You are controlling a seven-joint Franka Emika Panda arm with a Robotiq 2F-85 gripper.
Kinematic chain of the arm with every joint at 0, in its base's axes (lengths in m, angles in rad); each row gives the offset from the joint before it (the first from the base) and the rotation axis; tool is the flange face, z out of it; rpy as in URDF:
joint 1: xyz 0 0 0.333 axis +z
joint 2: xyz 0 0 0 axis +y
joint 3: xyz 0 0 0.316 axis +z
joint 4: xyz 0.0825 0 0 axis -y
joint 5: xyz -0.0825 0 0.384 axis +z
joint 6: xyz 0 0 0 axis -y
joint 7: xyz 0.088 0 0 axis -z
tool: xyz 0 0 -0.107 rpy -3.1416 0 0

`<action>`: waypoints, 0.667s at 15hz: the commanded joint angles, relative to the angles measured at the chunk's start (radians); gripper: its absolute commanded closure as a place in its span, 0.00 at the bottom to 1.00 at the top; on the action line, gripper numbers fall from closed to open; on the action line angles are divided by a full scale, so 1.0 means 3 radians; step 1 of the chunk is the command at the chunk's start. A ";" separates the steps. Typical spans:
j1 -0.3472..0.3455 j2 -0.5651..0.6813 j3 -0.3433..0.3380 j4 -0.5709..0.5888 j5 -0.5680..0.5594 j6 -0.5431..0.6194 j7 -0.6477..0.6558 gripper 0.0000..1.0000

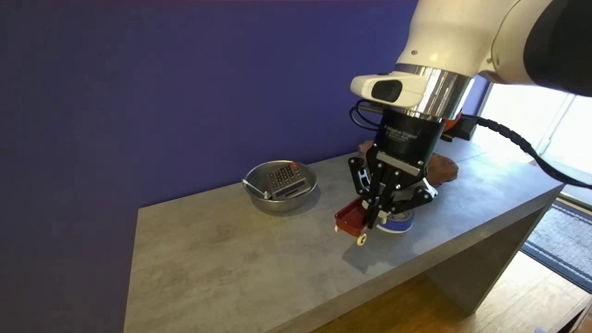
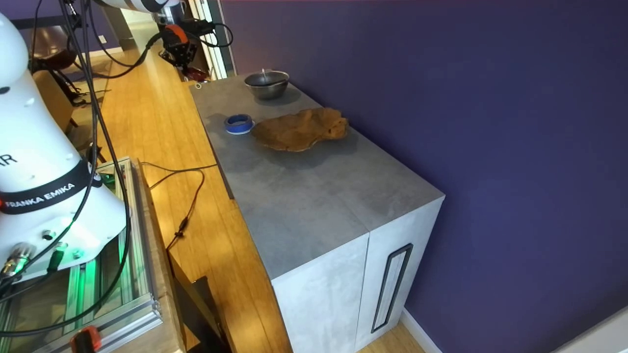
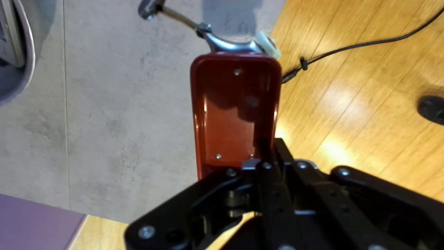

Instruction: Move the red wagon to the left

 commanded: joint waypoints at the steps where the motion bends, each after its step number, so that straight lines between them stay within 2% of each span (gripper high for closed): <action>1: 0.0717 0.0327 -0.0685 0.0232 -0.0282 0.0357 0.0901 0.99; 5: 0.1521 0.0747 -0.1500 0.0608 -0.0521 0.0729 0.1862 0.99; 8: 0.2196 0.1093 -0.2234 0.0995 -0.0678 0.0628 0.2530 0.99; 9: 0.2308 0.1201 -0.2341 0.1113 -0.0686 0.0518 0.2591 0.99; 10: 0.2216 0.1265 -0.2268 0.1214 -0.1045 0.0433 0.2890 0.99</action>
